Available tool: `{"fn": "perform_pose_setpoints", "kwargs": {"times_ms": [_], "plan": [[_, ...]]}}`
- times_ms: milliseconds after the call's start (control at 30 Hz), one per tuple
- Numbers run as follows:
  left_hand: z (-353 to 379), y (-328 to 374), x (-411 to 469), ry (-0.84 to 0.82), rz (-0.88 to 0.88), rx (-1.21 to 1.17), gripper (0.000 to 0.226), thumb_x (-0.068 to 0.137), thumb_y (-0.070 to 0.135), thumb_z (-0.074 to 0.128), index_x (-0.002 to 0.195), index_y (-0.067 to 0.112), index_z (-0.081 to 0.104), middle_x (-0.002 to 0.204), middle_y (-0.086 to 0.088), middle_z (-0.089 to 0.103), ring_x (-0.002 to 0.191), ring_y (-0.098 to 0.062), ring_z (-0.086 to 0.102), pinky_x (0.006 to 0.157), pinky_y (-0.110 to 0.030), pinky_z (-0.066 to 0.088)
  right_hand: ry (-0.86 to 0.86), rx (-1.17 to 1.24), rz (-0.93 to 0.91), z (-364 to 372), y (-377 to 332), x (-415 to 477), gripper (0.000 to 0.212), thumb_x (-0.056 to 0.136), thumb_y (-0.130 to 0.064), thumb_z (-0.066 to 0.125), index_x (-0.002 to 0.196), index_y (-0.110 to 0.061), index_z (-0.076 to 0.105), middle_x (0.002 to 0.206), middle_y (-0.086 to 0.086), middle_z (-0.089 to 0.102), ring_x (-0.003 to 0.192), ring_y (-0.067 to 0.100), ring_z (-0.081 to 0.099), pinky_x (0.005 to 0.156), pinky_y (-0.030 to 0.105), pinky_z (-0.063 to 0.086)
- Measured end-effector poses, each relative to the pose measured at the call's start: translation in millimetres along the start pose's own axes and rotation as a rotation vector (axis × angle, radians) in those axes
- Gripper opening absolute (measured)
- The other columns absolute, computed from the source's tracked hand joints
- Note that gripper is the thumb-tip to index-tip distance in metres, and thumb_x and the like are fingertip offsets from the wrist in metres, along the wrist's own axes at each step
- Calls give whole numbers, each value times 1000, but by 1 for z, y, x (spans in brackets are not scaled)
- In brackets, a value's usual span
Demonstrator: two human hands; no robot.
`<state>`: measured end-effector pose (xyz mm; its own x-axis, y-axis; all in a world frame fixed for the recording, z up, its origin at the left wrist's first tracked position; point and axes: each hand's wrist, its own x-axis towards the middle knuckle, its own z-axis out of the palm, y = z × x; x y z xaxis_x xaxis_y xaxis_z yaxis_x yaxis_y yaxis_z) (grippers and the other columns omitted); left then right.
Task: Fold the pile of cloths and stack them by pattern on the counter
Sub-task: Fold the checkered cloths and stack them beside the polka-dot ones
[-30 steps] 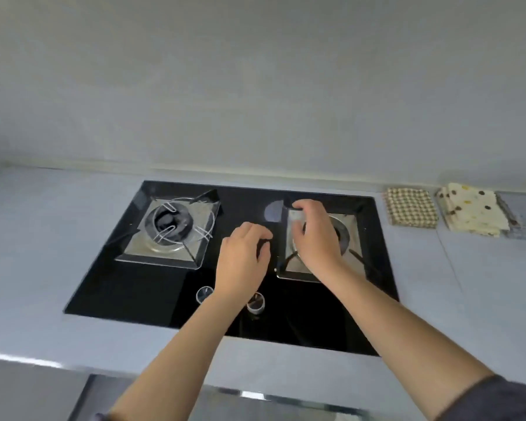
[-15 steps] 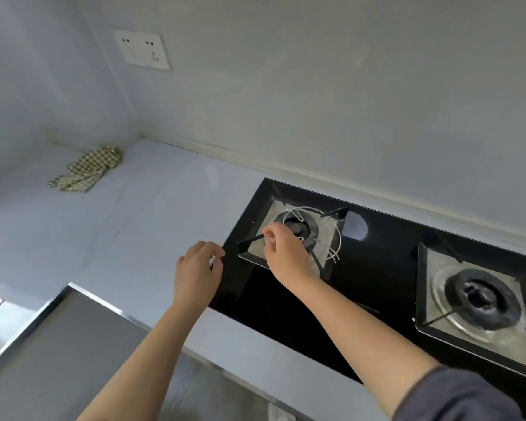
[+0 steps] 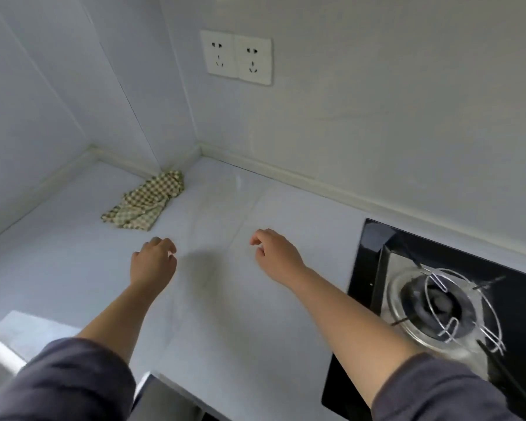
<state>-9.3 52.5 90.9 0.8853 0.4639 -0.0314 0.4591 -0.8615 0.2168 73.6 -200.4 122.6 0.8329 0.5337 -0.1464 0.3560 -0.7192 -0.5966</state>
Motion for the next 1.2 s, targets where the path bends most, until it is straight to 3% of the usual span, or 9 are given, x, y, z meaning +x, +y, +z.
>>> {"fn": "perform_pose_setpoints", "kwargs": {"times_ms": [267, 433, 567, 667, 733, 800, 900, 1067, 1200], "plan": [[-15, -78, 152, -56, -115, 26, 35, 91, 15, 51, 127, 12, 50, 136, -17, 40, 120, -37, 44, 91, -47, 42, -106, 76, 120, 72, -80, 83, 27, 96, -11, 42, 118, -15, 57, 123, -1, 55, 103, 16, 54, 87, 30, 46], [2, -92, 181, 26, -125, 37, 21, 93, 14, 51, 109, 8, 63, 124, -17, 51, 112, -36, 47, 91, -48, 38, -113, 112, 186, 88, -86, 95, 28, 94, -11, 43, 115, -19, 59, 120, -6, 57, 105, 12, 55, 90, 33, 49], [-14, -88, 182, 214, 275, -279, 11, 89, 16, 63, 87, 6, 68, 90, -13, 64, 84, -34, 57, 76, -41, 40, 24, 247, 287, 83, -84, 105, 24, 93, -11, 46, 109, -19, 61, 113, -6, 62, 101, 13, 58, 88, 31, 50], [-43, -67, 161, 80, 528, -605, 24, 90, 27, 60, 82, 6, 68, 76, -2, 65, 70, -14, 58, 65, -27, 45, 174, 375, 310, 75, -90, 114, 27, 93, -9, 52, 117, -15, 60, 118, 0, 63, 109, 13, 58, 91, 18, 42], [-62, -48, 137, -85, 586, -743, 25, 90, 28, 60, 81, 6, 69, 79, 2, 67, 75, -8, 60, 66, -17, 44, 192, 409, 236, 67, -95, 114, 49, 89, -9, 59, 136, -16, 48, 133, -6, 50, 122, 5, 44, 98, 13, 29], [-72, -29, 115, -210, 666, -777, 15, 91, 17, 63, 83, 5, 71, 84, 2, 69, 80, -8, 63, 70, -14, 45, 174, 362, 110, 59, -97, 113, 64, 85, -10, 65, 143, -22, 41, 145, -8, 39, 133, 5, 32, 110, 22, 24], [-81, -10, 94, -176, 719, -752, 10, 89, 11, 65, 84, 8, 73, 85, 3, 69, 78, -9, 63, 69, -15, 46, 175, 335, 19, 44, -92, 95, 43, 87, -2, 58, 126, -19, 61, 139, 0, 50, 131, 9, 40, 115, 31, 27], [-89, 3, 86, 56, 746, -558, 11, 89, 9, 65, 80, 9, 72, 76, 0, 69, 65, -8, 60, 63, -12, 46, 10, 426, 106, 8, -66, 49, 13, 93, -22, 61, 101, -19, 71, 98, -4, 71, 92, 12, 67, 84, 32, 54], [-92, 38, 61, -65, 614, -661, 20, 98, 14, 49, 81, 10, 58, 60, -2, 52, 52, -8, 42, 49, -17, 34, -62, 215, 200, -17, -41, 17, 31, 94, -33, 57, 80, -5, 59, 72, 5, 57, 67, 22, 52, 65, 29, 37]]}}
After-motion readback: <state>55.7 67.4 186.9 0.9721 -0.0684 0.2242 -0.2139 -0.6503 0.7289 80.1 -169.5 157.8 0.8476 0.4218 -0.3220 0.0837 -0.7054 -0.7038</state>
